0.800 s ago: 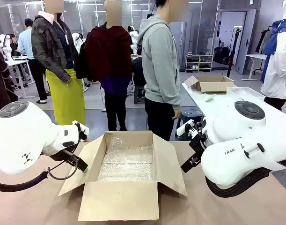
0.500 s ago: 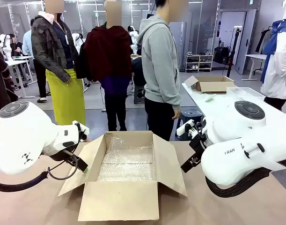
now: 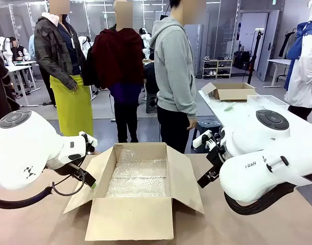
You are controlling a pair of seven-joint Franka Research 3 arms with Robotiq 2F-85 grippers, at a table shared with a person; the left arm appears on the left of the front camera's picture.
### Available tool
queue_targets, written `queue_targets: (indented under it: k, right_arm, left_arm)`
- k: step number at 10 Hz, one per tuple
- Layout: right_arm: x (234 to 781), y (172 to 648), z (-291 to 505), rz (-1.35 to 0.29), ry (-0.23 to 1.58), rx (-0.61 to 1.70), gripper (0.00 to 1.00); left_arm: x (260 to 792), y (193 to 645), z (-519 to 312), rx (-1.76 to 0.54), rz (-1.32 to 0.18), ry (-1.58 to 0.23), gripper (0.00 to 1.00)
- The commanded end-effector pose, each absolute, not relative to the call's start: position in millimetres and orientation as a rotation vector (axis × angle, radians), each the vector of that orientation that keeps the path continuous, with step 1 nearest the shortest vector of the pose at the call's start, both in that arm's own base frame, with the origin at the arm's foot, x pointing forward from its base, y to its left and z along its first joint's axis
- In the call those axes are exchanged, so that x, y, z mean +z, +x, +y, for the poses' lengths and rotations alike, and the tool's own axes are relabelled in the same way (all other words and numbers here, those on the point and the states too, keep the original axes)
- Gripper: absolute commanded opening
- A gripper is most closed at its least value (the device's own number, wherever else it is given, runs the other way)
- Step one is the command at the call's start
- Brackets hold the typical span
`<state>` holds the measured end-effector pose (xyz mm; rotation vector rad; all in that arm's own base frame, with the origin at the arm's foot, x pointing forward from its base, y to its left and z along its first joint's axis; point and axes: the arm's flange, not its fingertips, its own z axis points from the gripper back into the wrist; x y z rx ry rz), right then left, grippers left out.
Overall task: Pack the glasses set securely to prepare it for shipping.
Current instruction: Place the Glasses case inside the Package Box.
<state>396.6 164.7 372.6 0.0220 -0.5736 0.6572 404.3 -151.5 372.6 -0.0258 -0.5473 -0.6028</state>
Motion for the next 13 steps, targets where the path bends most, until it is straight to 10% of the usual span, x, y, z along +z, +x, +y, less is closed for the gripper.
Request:
queue_targets:
  k: [1,13]
  right_arm:
    - [372.5,396.4,165.0,-0.574,0.023,0.657,1.0]
    - [431.9,494.4,85.2,-0.428,0.055,0.256,1.0]
  left_arm:
    - [372.6,404.3,-151.5,-0.603,-0.548,-0.026,1.0]
    - [522.9,337.6,-70.2,-0.94,-0.553,-0.306,1.0]
